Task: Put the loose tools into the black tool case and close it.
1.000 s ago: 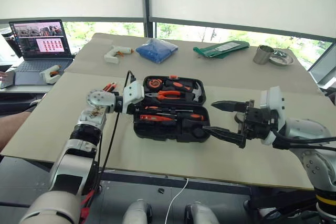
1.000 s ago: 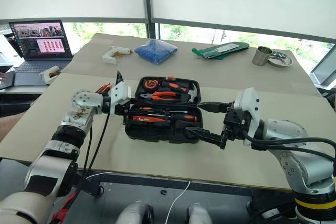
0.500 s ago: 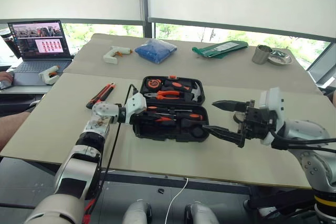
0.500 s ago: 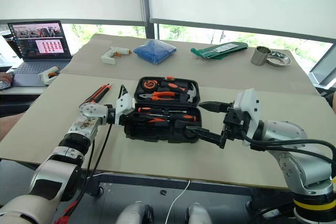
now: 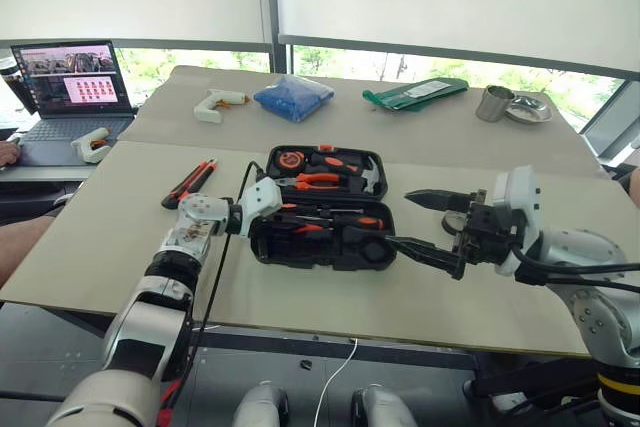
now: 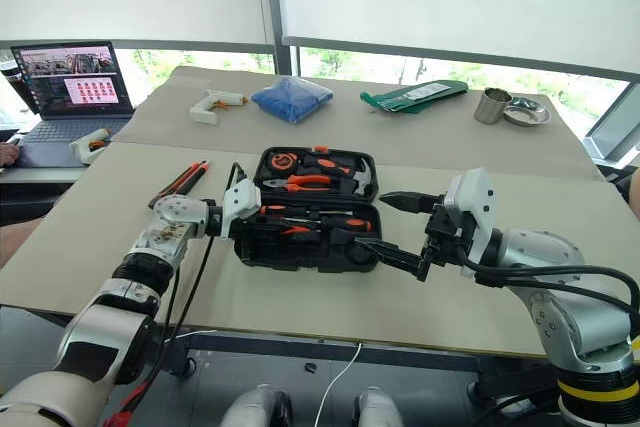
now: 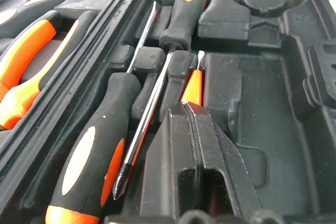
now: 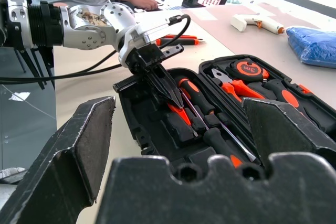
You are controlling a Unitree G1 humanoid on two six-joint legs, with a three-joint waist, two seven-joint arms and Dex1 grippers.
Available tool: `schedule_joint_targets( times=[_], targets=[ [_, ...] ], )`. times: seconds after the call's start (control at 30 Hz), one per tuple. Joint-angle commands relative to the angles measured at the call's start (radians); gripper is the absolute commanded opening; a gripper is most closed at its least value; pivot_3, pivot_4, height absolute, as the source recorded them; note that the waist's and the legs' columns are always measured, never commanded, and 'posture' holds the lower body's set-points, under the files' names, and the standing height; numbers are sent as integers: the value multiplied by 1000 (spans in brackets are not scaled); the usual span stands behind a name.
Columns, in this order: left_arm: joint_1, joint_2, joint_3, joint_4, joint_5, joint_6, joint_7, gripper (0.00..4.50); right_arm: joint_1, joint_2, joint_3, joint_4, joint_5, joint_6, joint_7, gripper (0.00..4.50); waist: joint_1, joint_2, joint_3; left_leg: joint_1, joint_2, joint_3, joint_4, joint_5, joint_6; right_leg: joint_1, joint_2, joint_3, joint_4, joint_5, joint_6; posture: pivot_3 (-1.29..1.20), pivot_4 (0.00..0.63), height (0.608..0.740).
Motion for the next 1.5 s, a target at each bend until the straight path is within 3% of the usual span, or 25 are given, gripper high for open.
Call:
schedule_joint_targets(
  times=[0.03,0.13,0.17,0.2,0.23,0.37,0.5,0.6,0.73,0.97,1.27,1.5],
  targets=[
    [100,4,132,-169,-166,105,22,10,23,0,-23,-21,-5,-37,8,4500,-2,0,0,0,1,0,0,0,0,0,0,0,0,0,0,0,150,739],
    [236,38,254,-397,-283,174,81,759,50,28,-23,-4,-70,-135,4,4500,-11,0,0,0,2,0,-1,0,0,-2,0,1,0,0,0,0,150,739],
    [302,56,314,-469,-304,186,136,759,62,49,-23,8,-91,-173,-5,4500,-10,0,0,-1,2,0,-1,0,0,-2,0,1,0,0,0,0,150,739],
    [362,71,362,-526,-318,203,182,1468,75,64,-18,16,-105,-193,-10,4500,-14,0,0,-1,1,0,-1,0,0,-2,0,1,1,0,0,0,150,739],
    [433,87,412,-582,-325,217,232,1584,100,75,-8,17,-118,-217,1,4500,-21,0,0,0,2,0,-2,0,-1,-1,1,1,-1,0,0,0,150,739],
    [670,109,568,-713,-343,266,398,3048,143,179,-7,21,-75,-335,44,4500,-26,1,0,2,3,0,-3,0,-1,0,1,1,-1,0,0,0,150,739],
    [836,105,726,-715,-355,289,552,4423,155,252,22,-8,-34,-344,45,4500,-18,1,0,2,3,0,-2,0,-2,0,-1,1,-1,-2,3,0,150,739],
    [879,107,794,-680,-368,316,642,4423,181,283,51,-20,-55,-378,48,4500,-3,0,0,3,3,-1,-2,-4,-10,-3,-4,-2,-1,-6,-1,0,150,739],
    [855,132,798,-678,-379,360,680,4423,188,295,68,-31,-60,-394,34,4500,9,0,0,3,1,0,-2,-4,-11,-2,-6,-2,-2,-5,-1,0,150,739],
    [568,241,638,-568,-365,533,639,4423,127,287,67,-36,-65,-388,-11,4500,14,-1,0,3,2,1,-3,-4,-12,-3,-5,-3,-2,-4,-2,0,150,739],
    [-48,286,329,101,-123,485,548,4423,82,211,54,-43,-35,-290,-36,4500,4,-2,-1,0,0,1,-3,1,-2,0,0,-3,-2,3,-1,0,150,739],
    [-228,248,208,388,32,403,595,4423,102,190,44,-86,-8,-254,-61,4500,-9,-3,0,-1,0,1,-4,1,-3,-2,1,-2,-1,1,-1,0,150,739]
  ],
)
